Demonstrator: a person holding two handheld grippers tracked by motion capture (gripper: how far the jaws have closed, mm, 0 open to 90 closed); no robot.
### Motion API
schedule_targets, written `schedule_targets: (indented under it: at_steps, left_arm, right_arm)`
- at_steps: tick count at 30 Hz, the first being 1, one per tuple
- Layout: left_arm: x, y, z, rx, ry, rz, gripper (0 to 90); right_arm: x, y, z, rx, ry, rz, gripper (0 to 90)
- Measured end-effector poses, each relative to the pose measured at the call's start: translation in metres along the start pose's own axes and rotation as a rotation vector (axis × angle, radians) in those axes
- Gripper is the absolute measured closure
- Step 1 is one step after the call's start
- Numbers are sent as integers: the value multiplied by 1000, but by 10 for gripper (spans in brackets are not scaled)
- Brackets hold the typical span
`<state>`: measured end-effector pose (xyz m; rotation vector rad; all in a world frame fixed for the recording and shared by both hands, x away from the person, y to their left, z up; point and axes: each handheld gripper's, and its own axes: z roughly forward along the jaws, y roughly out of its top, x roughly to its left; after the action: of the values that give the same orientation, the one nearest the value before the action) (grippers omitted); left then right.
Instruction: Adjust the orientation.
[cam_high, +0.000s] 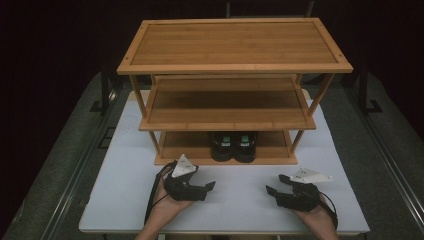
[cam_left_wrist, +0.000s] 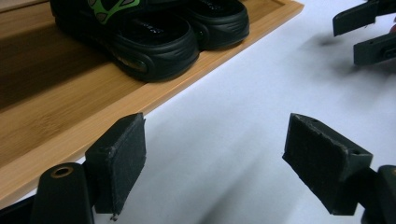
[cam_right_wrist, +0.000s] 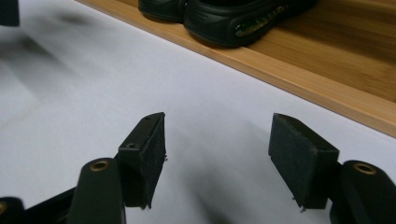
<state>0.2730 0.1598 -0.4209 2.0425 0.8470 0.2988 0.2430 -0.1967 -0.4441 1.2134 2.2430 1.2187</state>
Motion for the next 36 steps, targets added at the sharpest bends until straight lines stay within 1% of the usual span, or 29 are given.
schedule_targets:
  at_steps: [2, 8, 9, 15, 20, 22, 27, 30, 36]
  left_arm:
    - [1, 0, -2, -3, 6, 9, 199]
    - [2, 1, -10, -10, 6, 12, 194]
    - [2, 0, -12, -9, 7, 18, 193]
    - [6, -5, -19, -10, 11, 8, 189]
    - [10, -11, -25, -1, 24, 1, 189]
    - [13, -13, -28, -7, 32, -5, 188]
    - [17, -17, -33, -11, 39, -13, 187]
    - [18, -19, -35, -9, 43, -8, 187]
    - [20, -22, -38, -8, 46, -13, 187]
  right_arm:
    - [-1, -1, -2, 0, -4, -3, 357]
    - [-6, -6, -8, 8, -3, 8, 355]
    - [-7, -6, -9, 7, -4, 8, 355]
    - [-13, -9, -19, 3, -12, 15, 355]
    - [-17, -12, -27, -6, -20, 33, 355]
    - [-18, -13, -29, -7, -23, 35, 355]
    - [-20, -16, -32, -6, -30, 43, 356]
    - [-21, -17, -33, -4, -34, 41, 356]
    - [-23, -19, -35, -4, -38, 46, 356]
